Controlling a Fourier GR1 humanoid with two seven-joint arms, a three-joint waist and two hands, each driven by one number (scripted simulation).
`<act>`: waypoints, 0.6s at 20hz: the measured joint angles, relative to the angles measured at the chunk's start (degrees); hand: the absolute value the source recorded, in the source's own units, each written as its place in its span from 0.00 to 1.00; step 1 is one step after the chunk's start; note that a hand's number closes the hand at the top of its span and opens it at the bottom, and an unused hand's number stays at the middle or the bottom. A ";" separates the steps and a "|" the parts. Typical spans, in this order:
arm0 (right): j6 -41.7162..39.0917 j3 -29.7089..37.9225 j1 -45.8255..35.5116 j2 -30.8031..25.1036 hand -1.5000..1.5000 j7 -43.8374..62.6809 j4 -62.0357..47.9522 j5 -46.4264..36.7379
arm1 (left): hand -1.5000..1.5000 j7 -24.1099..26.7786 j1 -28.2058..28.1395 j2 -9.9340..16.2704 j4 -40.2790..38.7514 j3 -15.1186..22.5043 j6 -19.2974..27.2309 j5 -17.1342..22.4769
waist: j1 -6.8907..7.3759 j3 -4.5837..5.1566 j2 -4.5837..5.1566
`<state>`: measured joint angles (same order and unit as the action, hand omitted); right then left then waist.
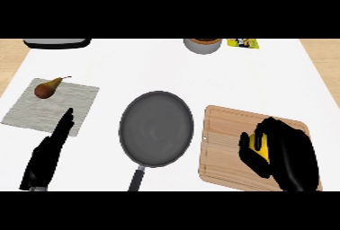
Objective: Pick the lemon from the cutting board and place it in the pan
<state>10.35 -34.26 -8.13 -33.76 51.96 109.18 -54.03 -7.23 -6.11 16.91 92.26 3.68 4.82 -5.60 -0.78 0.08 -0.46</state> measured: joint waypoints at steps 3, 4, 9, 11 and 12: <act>-1.52 -0.71 -2.71 2.47 1.00 0.95 3.22 -3.41 | 0.50 -0.51 1.02 0.21 -0.17 -0.41 -0.90 0.27 | 0.45 -0.02 0.17; -1.86 -0.51 -4.52 4.05 1.00 0.70 2.62 -3.51 | 0.50 -0.83 1.65 0.08 -0.28 -0.38 -1.00 0.13 | 0.64 -0.02 0.25; -4.32 -0.70 -13.55 14.16 1.00 0.70 -2.62 -3.21 | 0.50 -0.09 2.26 -0.78 -1.02 -0.32 -1.05 -0.59 | 1.35 -0.04 0.46; -4.41 -0.12 -17.47 18.61 1.00 0.20 -7.36 -2.68 | 0.50 -0.50 3.07 -1.20 -1.54 -0.26 -1.16 -0.72 | 1.54 -0.04 0.54; -3.98 0.25 -19.04 20.69 1.00 -0.37 -10.04 -2.43 | 0.50 -0.78 3.89 -1.28 -1.82 -0.29 -1.14 -0.98 | 1.58 -0.05 0.57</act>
<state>6.37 -34.02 -27.18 -13.07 51.60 99.14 -56.46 -8.01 -2.22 15.63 90.44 3.39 3.68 -6.58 0.80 0.04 0.11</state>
